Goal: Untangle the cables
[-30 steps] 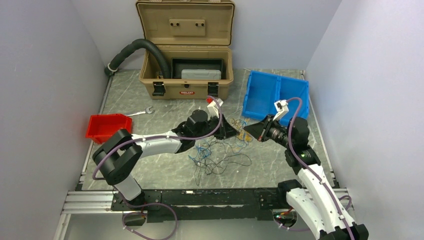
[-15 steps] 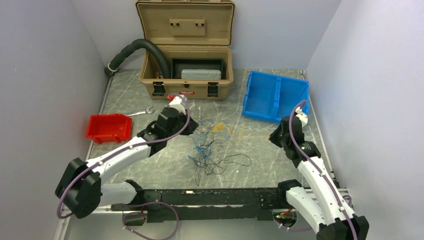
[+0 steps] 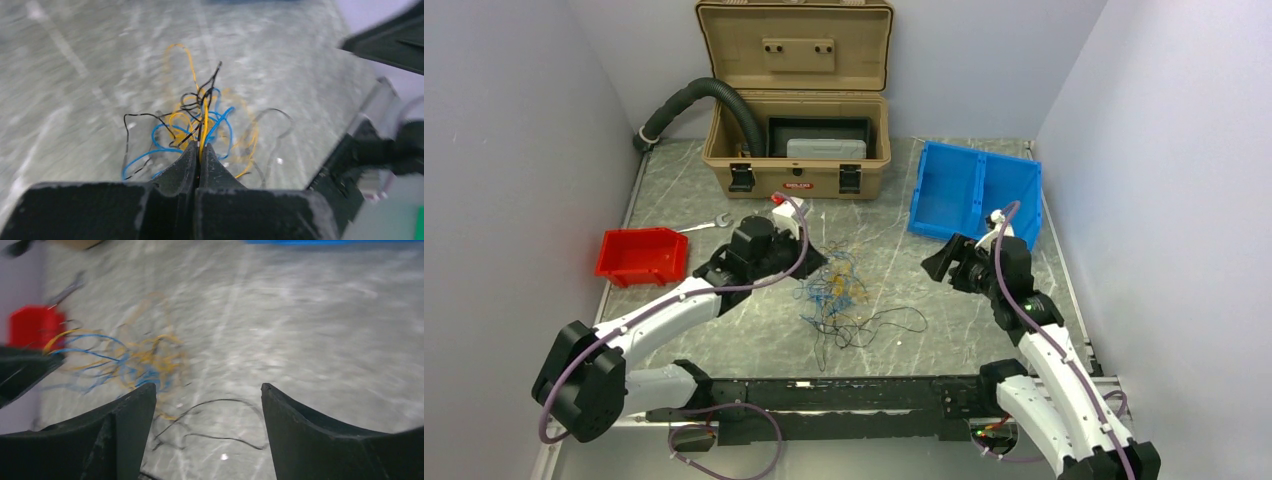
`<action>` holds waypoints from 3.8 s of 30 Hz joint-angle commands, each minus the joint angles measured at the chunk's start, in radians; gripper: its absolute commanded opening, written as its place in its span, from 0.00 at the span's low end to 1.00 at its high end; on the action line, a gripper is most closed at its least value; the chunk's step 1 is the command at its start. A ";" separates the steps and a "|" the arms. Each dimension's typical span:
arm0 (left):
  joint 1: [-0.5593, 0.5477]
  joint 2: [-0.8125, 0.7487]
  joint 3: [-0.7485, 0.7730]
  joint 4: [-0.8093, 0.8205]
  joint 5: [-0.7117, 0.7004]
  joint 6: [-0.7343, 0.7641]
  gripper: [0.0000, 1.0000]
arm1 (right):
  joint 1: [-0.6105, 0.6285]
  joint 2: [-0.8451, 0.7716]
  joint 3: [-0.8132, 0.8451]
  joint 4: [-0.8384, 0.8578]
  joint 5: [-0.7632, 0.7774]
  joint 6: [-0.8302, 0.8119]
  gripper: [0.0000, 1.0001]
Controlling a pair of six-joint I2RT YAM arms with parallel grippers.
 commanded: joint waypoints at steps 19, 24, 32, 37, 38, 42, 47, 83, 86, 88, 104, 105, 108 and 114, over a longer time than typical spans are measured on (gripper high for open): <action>-0.050 0.052 0.078 0.429 0.566 -0.044 0.00 | 0.232 0.087 -0.125 0.629 -0.595 -0.117 0.98; -0.052 0.031 0.093 0.423 0.553 -0.044 0.00 | 0.287 0.162 -0.130 0.692 -0.509 -0.114 0.97; -0.050 -0.003 0.127 0.419 0.476 -0.048 0.00 | 0.343 0.264 -0.204 0.816 -0.360 -0.014 0.68; -0.051 -0.016 0.189 0.352 0.371 -0.004 0.00 | 0.355 0.301 -0.249 0.742 -0.189 0.067 0.28; -0.050 -0.020 0.208 0.322 0.349 0.011 0.00 | 0.355 0.300 -0.246 0.688 -0.130 0.081 0.17; -0.047 -0.054 0.265 0.187 0.211 0.079 0.00 | 0.354 0.273 -0.238 0.470 0.086 0.146 0.06; -0.036 -0.107 0.267 0.090 0.103 0.124 0.00 | 0.352 0.176 -0.230 0.315 0.225 0.172 0.02; -0.094 -0.025 0.343 -0.111 0.160 0.200 0.00 | 0.408 0.161 -0.157 0.706 -0.230 -0.064 0.00; -0.039 -0.064 0.344 -0.177 0.051 0.187 0.00 | 0.408 0.108 -0.177 0.563 -0.061 -0.039 0.00; -0.009 -0.102 0.330 -0.202 -0.030 0.162 0.00 | 0.407 0.071 -0.178 0.448 0.069 -0.013 0.00; 0.049 -0.143 0.210 -0.237 -0.136 0.073 0.00 | 0.373 -0.153 -0.122 -0.013 0.620 0.208 0.00; 0.050 -0.139 0.204 -0.211 -0.090 0.079 0.00 | 0.372 -0.158 -0.120 0.007 0.591 0.185 0.00; 0.049 -0.116 0.199 -0.158 0.049 0.091 0.00 | 0.371 -0.150 -0.107 0.066 0.488 0.102 0.00; 0.049 -0.057 0.182 -0.021 0.285 0.076 0.00 | 0.372 -0.123 -0.119 0.276 0.129 -0.045 0.77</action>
